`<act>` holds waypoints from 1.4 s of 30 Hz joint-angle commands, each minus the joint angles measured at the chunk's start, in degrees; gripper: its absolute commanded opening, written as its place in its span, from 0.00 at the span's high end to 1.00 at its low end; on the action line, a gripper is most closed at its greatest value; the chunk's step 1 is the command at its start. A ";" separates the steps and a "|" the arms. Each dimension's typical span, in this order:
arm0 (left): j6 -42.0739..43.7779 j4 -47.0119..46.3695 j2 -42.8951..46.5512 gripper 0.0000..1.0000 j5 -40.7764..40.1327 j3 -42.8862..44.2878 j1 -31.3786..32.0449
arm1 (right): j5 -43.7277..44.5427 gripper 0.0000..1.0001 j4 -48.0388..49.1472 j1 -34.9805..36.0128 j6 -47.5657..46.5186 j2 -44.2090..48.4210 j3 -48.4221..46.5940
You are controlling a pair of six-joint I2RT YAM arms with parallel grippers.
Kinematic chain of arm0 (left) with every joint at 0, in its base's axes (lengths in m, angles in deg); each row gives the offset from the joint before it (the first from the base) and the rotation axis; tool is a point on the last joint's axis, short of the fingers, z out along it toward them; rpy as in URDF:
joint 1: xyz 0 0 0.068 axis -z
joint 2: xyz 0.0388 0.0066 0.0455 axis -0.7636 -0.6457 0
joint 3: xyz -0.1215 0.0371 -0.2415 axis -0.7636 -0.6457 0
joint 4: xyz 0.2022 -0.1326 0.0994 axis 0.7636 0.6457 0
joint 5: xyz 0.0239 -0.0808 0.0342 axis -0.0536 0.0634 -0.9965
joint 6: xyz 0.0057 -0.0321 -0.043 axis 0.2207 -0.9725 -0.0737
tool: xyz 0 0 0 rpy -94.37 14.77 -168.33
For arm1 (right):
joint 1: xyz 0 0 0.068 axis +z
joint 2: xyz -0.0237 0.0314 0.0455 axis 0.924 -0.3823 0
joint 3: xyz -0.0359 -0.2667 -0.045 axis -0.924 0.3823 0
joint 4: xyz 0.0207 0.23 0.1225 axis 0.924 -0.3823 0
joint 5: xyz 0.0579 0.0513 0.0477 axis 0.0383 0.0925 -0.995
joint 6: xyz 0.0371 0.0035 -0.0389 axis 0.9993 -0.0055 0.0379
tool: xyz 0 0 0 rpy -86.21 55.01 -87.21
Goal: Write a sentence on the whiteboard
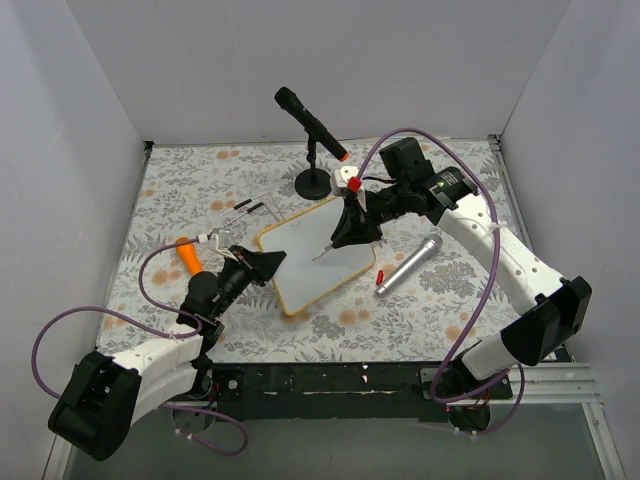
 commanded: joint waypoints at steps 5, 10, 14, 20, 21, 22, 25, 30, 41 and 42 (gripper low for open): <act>0.68 -7.14 -0.45 1.00 0.55 -1.18 -0.25 | -0.58 0.99 0.01 0.27 0.08 0.00 -2.70; -1.07 -10.30 -2.12 1.00 0.64 -2.76 -0.25 | 0.03 0.99 1.86 0.27 1.93 0.09 -1.74; -2.13 -11.27 -2.21 1.00 0.64 -3.29 -0.25 | 1.09 0.99 3.70 0.27 3.24 0.35 -0.25; -2.30 -9.95 -0.46 1.00 0.03 -3.73 -0.25 | 1.35 0.99 5.63 0.18 3.77 2.28 3.44; -2.22 -9.86 -0.11 1.00 -0.15 -3.82 -0.25 | 1.27 0.99 5.73 0.18 3.69 2.54 3.88; -2.13 -9.43 0.07 1.00 -0.24 -3.91 -0.25 | 1.26 0.99 5.90 0.09 3.68 2.72 4.41; -1.78 -8.63 1.04 1.00 -0.68 -4.26 -0.25 | 1.00 0.99 6.17 -0.08 3.60 3.42 5.29; -1.60 -7.23 2.44 1.00 -0.94 -4.61 -0.25 | 0.12 0.99 6.52 -0.79 3.51 4.04 6.08; -2.22 -6.88 3.24 1.00 -0.24 -4.87 -0.25 | -0.41 0.99 6.78 -1.31 3.51 4.13 6.17; -2.22 -6.79 3.24 1.00 -0.24 -4.96 -0.25 | -0.41 0.99 6.78 -1.32 3.51 4.13 6.17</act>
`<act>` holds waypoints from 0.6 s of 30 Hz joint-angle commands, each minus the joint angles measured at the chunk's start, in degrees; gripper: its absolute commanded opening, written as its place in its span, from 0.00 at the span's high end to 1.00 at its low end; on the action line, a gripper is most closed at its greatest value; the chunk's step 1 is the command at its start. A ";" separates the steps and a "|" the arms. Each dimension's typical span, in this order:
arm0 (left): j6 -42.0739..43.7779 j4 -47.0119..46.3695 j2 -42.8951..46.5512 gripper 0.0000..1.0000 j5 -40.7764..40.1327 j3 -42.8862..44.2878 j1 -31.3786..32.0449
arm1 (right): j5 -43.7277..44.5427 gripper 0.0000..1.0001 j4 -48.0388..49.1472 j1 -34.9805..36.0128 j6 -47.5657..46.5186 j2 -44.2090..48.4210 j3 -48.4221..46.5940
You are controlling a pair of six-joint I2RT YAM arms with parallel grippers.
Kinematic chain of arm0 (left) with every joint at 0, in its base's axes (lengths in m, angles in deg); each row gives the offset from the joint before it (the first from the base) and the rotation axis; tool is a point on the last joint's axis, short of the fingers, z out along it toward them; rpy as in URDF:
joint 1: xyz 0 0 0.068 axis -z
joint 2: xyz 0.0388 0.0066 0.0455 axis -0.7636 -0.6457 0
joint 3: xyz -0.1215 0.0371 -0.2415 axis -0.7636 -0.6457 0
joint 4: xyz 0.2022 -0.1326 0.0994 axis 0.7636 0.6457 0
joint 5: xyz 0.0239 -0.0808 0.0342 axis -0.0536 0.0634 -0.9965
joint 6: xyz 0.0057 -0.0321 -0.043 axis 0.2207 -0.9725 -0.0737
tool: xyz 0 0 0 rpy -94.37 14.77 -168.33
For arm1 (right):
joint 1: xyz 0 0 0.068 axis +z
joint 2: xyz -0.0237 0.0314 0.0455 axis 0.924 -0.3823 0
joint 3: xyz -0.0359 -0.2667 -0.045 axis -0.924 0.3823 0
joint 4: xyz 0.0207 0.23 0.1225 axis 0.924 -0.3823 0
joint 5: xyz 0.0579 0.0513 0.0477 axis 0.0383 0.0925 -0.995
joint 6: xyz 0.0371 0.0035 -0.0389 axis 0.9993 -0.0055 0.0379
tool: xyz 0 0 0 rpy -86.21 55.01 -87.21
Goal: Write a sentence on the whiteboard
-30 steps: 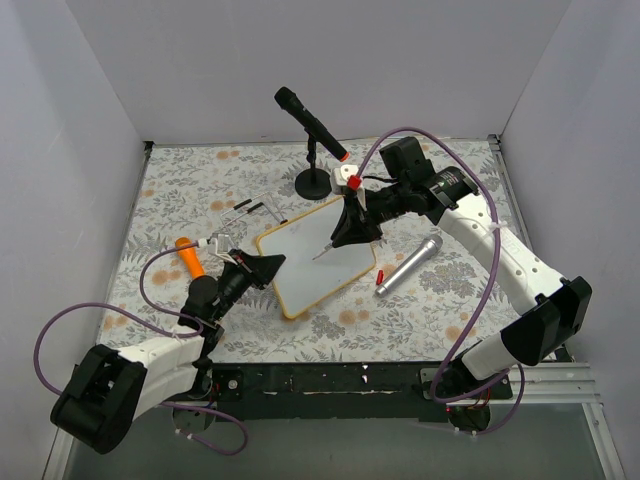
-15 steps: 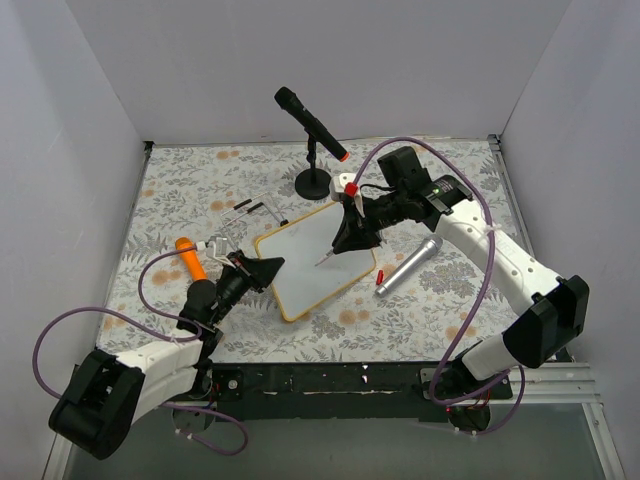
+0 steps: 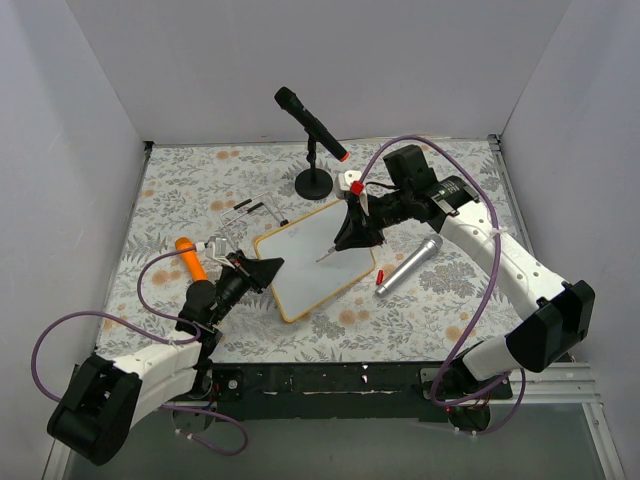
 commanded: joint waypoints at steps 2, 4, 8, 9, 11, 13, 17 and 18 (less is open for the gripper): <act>-0.47 -3.57 2.19 1.00 -0.15 -0.50 -0.25 | -1.48 0.99 1.32 -0.31 0.25 1.72 0.12; -0.56 -3.49 2.28 1.00 -0.15 -0.59 -0.25 | -1.48 0.99 1.32 -0.31 0.17 1.64 0.21; -0.64 -3.22 2.72 1.00 -0.06 -0.50 -0.25 | -1.48 0.99 1.32 -0.40 0.16 1.55 0.03; -0.64 -3.05 2.89 1.00 -0.06 -0.59 -0.25 | -1.56 0.99 1.32 -0.40 0.16 1.55 0.03; -0.64 -2.96 2.98 1.00 -0.15 -0.50 -0.25 | -1.48 0.99 1.32 -0.40 0.16 1.55 0.12; -0.82 -3.05 2.72 1.00 -0.15 -0.50 -0.25 | -1.48 0.99 1.40 -0.40 0.08 1.64 0.21; -0.82 -3.13 2.72 1.00 0.03 -0.50 -0.25 | -1.65 0.99 1.40 -0.49 0.08 1.55 0.29; -0.82 -3.22 2.72 1.00 0.03 -0.50 -0.25 | -1.74 0.99 1.41 -0.49 0.08 1.55 0.29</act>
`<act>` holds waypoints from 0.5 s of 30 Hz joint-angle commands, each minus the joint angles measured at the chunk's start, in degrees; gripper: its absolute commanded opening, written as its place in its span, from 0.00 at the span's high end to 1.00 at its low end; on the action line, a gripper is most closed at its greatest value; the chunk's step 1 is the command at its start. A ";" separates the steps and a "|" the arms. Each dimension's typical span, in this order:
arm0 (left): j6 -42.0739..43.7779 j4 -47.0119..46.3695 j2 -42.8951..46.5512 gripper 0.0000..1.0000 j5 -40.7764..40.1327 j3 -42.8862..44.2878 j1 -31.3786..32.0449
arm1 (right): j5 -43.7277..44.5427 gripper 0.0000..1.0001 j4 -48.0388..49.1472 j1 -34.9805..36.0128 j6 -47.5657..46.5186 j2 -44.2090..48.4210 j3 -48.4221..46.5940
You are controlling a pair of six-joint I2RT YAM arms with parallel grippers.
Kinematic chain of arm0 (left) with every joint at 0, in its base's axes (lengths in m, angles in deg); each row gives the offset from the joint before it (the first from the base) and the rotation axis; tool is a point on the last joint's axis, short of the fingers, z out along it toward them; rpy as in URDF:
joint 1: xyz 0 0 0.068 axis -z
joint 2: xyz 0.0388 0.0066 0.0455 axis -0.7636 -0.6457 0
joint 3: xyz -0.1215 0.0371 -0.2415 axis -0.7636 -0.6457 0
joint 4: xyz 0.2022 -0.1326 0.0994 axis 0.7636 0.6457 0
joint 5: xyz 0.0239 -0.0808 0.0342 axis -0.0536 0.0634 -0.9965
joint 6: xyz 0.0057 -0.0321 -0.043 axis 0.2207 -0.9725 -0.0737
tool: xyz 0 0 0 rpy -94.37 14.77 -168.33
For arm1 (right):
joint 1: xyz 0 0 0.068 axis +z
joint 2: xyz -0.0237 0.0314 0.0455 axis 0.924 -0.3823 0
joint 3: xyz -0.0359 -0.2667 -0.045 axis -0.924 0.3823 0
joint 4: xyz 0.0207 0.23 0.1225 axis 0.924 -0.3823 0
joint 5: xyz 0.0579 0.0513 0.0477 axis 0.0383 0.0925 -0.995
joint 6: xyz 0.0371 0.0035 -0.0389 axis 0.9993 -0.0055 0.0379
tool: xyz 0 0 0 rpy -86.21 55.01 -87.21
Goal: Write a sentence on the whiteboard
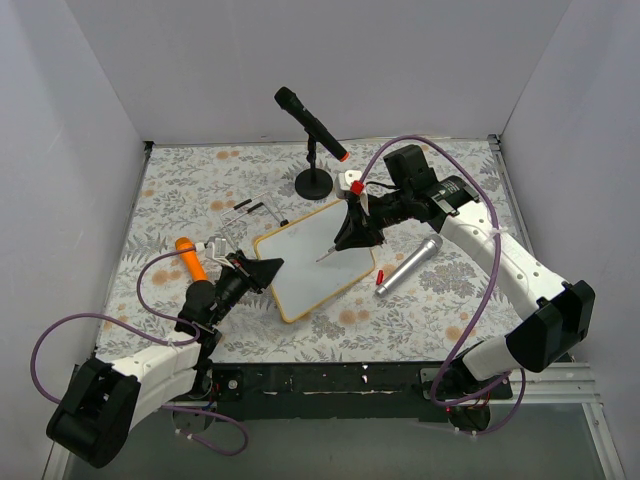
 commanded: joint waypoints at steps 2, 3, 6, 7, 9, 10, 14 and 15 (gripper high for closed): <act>-0.78 -4.56 1.49 1.00 0.00 -0.50 -0.25 | -1.61 0.99 1.12 -0.33 0.10 1.70 0.38; -0.78 -4.64 1.49 1.00 0.00 -0.59 -0.25 | -1.61 0.99 1.21 -0.33 0.10 1.79 0.47; -0.86 -4.82 1.40 1.00 0.00 -0.68 -0.25 | -1.78 0.99 1.12 -0.60 0.01 1.97 0.56; -0.78 -4.82 1.32 1.00 0.09 -0.68 -0.25 | -1.87 0.99 1.12 -0.77 0.01 2.05 0.56; -0.78 -5.08 1.32 1.00 0.09 -0.59 -0.25 | -2.05 0.99 1.12 -0.69 0.01 2.05 0.65; -0.78 -5.08 1.32 1.00 0.09 -0.68 -0.25 | -2.14 0.99 1.12 -0.77 0.01 2.14 0.73; -0.69 -5.08 1.32 1.00 0.18 -0.59 -0.25 | -2.40 0.99 1.12 -0.77 -0.17 2.23 1.08; -0.78 -5.08 1.32 1.00 0.18 -0.59 -0.25 | -2.40 0.99 1.03 -0.77 -0.25 2.49 1.17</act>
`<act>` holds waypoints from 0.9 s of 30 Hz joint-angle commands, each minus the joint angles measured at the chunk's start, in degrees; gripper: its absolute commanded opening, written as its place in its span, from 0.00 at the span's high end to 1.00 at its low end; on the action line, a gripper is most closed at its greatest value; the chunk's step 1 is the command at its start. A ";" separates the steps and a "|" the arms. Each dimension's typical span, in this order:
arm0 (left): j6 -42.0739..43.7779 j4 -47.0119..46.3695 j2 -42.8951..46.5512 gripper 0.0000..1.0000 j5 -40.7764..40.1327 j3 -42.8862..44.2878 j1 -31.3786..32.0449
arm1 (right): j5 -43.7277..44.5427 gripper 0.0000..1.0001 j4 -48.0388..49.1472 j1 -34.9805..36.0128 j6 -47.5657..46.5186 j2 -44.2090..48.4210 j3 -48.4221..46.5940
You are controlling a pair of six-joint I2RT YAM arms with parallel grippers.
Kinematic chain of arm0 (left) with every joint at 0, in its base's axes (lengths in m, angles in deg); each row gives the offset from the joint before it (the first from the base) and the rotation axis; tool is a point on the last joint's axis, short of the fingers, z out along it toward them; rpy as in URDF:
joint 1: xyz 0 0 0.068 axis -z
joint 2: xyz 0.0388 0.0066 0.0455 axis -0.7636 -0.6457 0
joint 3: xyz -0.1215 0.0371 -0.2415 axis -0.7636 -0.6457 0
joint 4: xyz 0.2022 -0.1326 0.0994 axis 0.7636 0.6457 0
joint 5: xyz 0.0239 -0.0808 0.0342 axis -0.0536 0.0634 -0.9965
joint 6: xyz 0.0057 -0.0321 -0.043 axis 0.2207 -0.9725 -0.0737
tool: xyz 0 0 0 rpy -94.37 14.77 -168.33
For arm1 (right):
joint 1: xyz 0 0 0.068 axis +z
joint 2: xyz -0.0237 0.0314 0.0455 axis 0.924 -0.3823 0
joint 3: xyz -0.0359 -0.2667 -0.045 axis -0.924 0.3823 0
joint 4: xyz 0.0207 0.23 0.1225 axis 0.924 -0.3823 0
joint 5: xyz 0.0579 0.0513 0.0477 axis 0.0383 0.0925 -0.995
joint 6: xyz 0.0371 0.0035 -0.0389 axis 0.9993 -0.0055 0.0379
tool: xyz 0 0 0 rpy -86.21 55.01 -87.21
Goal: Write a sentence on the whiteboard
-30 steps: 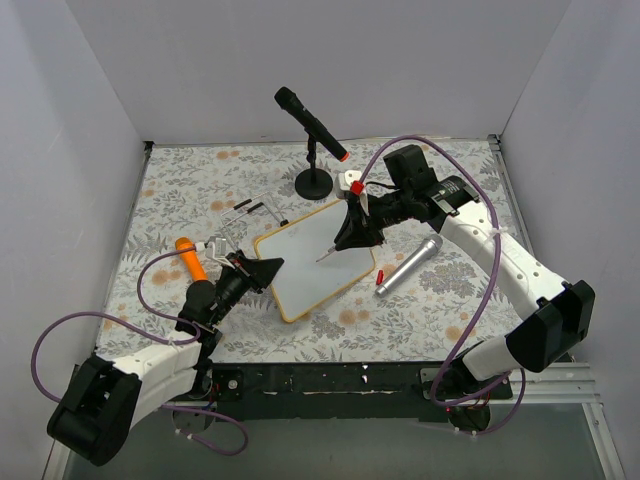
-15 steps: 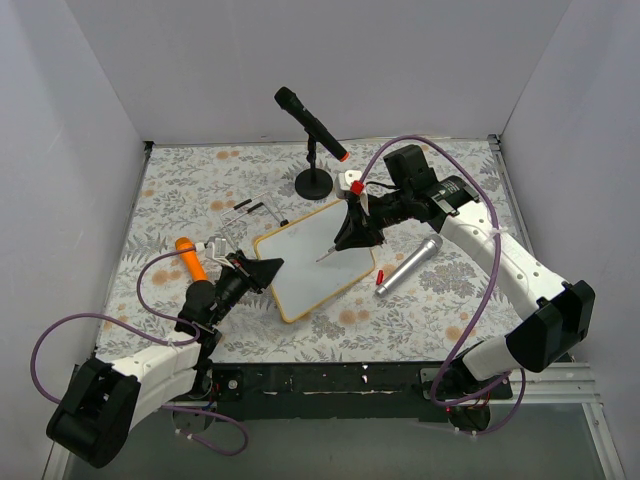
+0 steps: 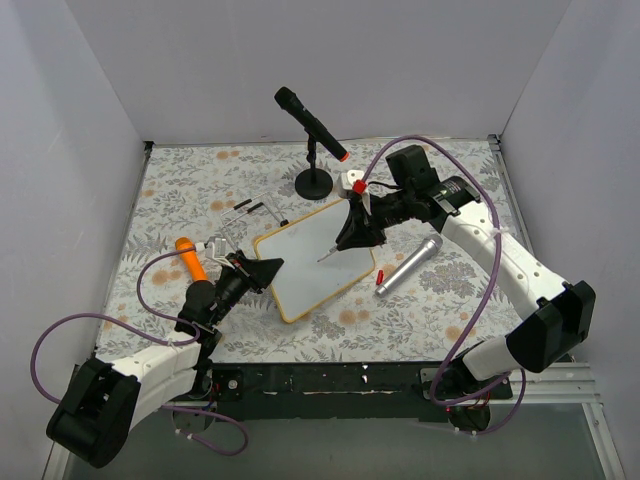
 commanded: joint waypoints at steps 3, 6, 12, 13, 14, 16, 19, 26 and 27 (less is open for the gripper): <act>-0.73 -5.08 1.21 1.00 0.27 -0.48 -0.25 | -1.74 0.99 1.03 -0.21 -0.52 2.73 1.15; -0.73 -5.17 1.03 1.00 0.35 -0.40 -0.25 | -1.74 0.99 1.21 -0.47 -0.69 3.52 1.94; -0.73 -5.08 0.68 1.00 0.53 -0.13 -0.25 | -2.01 0.99 1.91 -1.00 -0.87 5.28 3.61; -0.73 -5.17 0.51 1.00 0.53 -0.04 -0.25 | -2.09 0.99 1.91 -1.17 -0.87 5.46 4.05; -0.73 -5.17 0.50 1.00 0.53 0.04 -0.25 | -2.18 0.99 2.09 -1.26 -0.87 5.63 4.31; -0.65 -5.08 0.42 1.00 0.71 0.22 -0.25 | -2.36 0.99 2.26 -1.43 -0.87 5.99 4.67; -0.64 -5.08 0.24 1.00 0.79 0.22 -0.25 | -2.71 0.99 2.44 -1.61 -0.87 6.25 4.84; -0.91 -4.91 0.59 1.00 0.79 0.22 -0.25 | -3.24 0.99 2.53 -1.96 -0.96 6.34 5.11; -0.91 -4.91 0.50 1.00 0.79 0.31 -0.25 | -3.24 0.99 2.61 -1.96 -0.96 6.43 5.11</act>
